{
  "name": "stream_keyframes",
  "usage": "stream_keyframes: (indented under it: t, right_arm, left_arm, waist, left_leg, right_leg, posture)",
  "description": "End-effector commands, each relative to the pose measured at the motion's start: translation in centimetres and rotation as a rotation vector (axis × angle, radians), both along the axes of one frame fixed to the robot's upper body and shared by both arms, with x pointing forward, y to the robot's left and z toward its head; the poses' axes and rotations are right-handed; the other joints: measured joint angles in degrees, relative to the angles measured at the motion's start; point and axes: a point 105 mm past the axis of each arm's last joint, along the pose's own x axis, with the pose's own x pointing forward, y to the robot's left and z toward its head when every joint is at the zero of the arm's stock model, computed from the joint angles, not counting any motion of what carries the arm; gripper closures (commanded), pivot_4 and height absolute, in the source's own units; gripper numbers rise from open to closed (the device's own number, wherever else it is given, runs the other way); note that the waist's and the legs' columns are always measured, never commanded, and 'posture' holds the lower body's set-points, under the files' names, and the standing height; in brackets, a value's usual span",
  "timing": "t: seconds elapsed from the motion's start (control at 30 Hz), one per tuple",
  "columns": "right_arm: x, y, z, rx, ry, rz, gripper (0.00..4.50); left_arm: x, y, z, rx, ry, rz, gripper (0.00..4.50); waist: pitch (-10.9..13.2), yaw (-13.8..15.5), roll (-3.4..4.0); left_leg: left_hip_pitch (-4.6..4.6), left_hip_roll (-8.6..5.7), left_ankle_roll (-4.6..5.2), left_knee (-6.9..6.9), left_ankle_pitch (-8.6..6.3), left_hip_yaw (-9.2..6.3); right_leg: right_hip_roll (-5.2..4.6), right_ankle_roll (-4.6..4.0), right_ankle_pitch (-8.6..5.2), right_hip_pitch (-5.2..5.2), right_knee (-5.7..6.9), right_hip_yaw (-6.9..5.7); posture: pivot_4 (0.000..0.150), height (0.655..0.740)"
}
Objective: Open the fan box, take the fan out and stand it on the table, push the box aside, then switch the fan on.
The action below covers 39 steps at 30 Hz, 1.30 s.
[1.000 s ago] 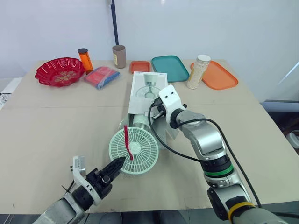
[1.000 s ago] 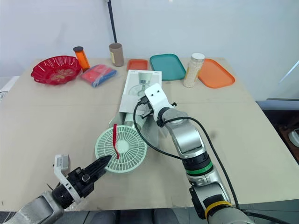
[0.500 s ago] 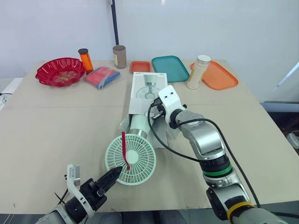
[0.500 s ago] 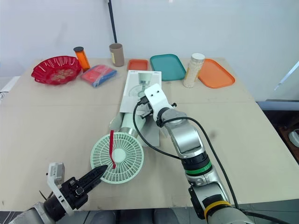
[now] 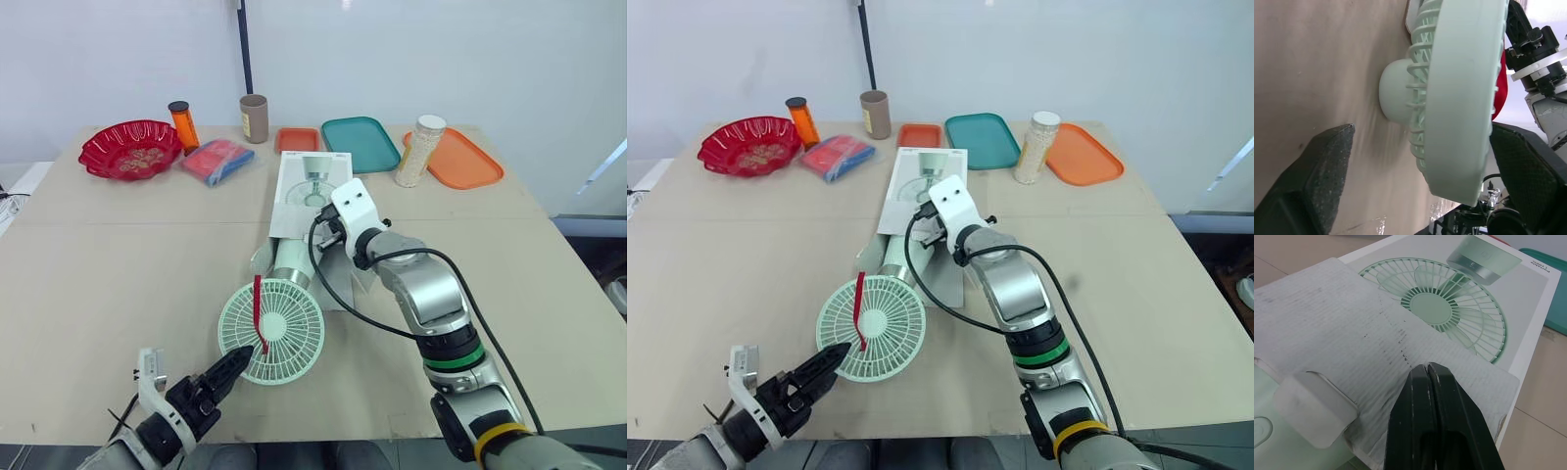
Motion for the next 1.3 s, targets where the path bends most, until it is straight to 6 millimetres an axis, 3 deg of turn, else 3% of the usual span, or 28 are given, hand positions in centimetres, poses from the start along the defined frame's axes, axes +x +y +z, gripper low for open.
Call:
stream_keyframes:
  t: [0.03, 0.33, 0.6, 0.73, 0.93, 0.97, 1.07, 1.3]
  right_arm:
    - [-0.1, -0.4, -2.5, -0.028, 0.095, -0.017, 4.50]
    - [0.2, -0.7, -2.6, -0.027, 0.093, -0.027, 4.50]
    - [0.2, -0.5, -2.5, -0.027, 0.086, -0.029, 4.50]
    - [0.4, -0.2, -2.1, -0.026, 0.073, -0.025, 4.50]
    - [0.5, -0.1, -1.8, -0.023, 0.068, -0.019, 4.50]
    - [0.5, -0.1, -1.8, -0.023, 0.067, -0.018, 4.50]
    - [0.6, 0.3, -1.4, -0.009, 0.059, -0.014, 4.50]
    - [1.1, 0.3, -0.7, 0.015, 0.024, -0.042, 4.50]
  left_arm:
    - [-0.4, 0.2, 0.1, -0.012, 0.016, 0.014, 0.03]
    - [-1.6, 2.4, 2.1, -0.008, -0.006, -0.022, 0.03]
    - [-0.9, 3.1, 3.3, 0.040, -0.078, -0.041, 0.03]
    - [0.2, 5.5, 2.6, 0.228, -0.094, -0.032, 0.03]
    - [0.4, 6.8, 3.4, 0.311, -0.158, -0.095, 0.03]
    - [0.6, 7.4, 3.5, 0.392, -0.188, -0.141, 0.03]
    - [2.3, 9.1, 4.1, 0.632, -0.293, -0.199, 0.03]
    - [4.9, 9.7, 4.3, 0.864, -0.470, -0.201, 0.03]
  waist:
    - [0.00, 0.00, 0.00]
    - [0.08, -0.11, 0.05]
    - [0.13, -0.09, 0.07]
    - [0.19, -0.09, 0.14]
    - [0.21, -0.16, 0.12]
    - [0.22, -0.15, 0.13]
    - [0.28, -0.15, 0.21]
    - [0.28, -0.50, -0.07]
  left_leg:
    - [0.00, 0.00, 0.00, 0.00, 0.00, 0.00]
    - [-0.02, 0.11, -0.04, -0.06, -0.03, 0.05]
    - [-0.01, 0.12, -0.04, -0.06, -0.02, 0.08]
    - [-0.01, 0.12, -0.04, -0.06, -0.02, 0.07]
    - [-0.02, 0.14, -0.04, -0.11, -0.02, 0.15]
    - [-0.02, 0.14, -0.04, -0.12, -0.02, 0.15]
    - [-0.02, 0.16, -0.06, -0.15, -0.01, 0.10]
    - [-0.01, 0.26, -0.27, -0.55, 0.13, 0.39]
  right_leg:
    - [0.00, 0.00, 0.00, 0.00, 0.00, 0.00]
    - [0.06, -0.05, -0.02, -0.10, 0.00, 0.00]
    - [0.06, -0.23, -0.12, -0.09, -0.02, 0.00]
    - [0.06, -0.21, 0.08, -0.10, -0.02, -0.03]
    - [0.06, -0.33, 0.16, -0.16, -0.02, -0.01]
    - [0.06, -0.32, 0.16, -0.16, -0.02, -0.01]
    - [0.16, -0.35, 0.16, -0.21, 0.00, -0.04]
    - [0.13, -0.45, 0.30, -0.24, -0.02, 0.10]
  posture:
    - [0.150, 0.7400]
    - [0.150, 0.7400]
    - [0.150, 0.7400]
    - [0.150, 0.7400]
    - [0.150, 0.7400]
    - [0.150, 0.7400]
    - [0.150, 0.7400]
    - [0.150, 0.7400]
